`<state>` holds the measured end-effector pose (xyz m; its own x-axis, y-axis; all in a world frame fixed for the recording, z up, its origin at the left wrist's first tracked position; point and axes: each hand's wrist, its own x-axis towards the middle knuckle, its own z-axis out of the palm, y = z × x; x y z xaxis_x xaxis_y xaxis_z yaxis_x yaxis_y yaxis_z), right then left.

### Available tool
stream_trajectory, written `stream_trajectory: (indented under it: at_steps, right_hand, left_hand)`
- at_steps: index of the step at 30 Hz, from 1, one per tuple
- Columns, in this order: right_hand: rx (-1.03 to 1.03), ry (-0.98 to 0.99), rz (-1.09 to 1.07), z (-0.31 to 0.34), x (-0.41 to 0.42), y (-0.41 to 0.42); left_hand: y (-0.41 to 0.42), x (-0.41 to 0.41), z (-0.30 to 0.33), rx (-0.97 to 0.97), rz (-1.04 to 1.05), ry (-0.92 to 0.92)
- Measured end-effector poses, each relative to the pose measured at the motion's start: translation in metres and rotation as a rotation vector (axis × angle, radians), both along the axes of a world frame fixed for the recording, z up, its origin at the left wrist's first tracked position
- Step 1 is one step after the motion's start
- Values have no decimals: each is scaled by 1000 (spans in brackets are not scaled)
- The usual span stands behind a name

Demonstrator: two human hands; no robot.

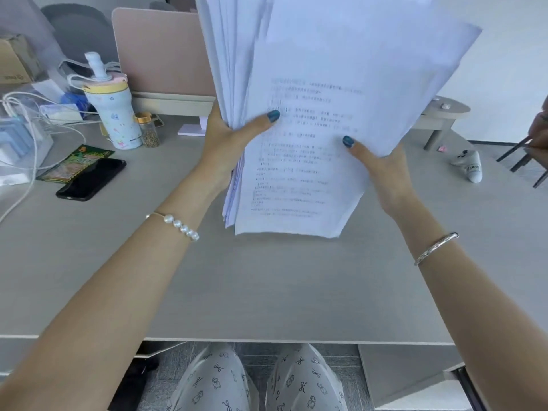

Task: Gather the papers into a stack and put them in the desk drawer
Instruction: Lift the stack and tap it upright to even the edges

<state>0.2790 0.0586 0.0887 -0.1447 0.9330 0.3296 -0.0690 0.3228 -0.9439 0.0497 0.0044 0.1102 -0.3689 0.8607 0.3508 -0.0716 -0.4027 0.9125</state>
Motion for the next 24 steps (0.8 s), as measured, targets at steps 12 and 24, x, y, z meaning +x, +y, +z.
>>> stream_trajectory:
  at_steps: [12,24]
  right_hand:
    - [-99,85,-151,-12,-26,-20]
    - [-90,-39,-175,-26,-28,-30]
  left_hand:
    - [-11,5,-25,-15,109,-28]
    - [-13,2,-60,-128,90,50]
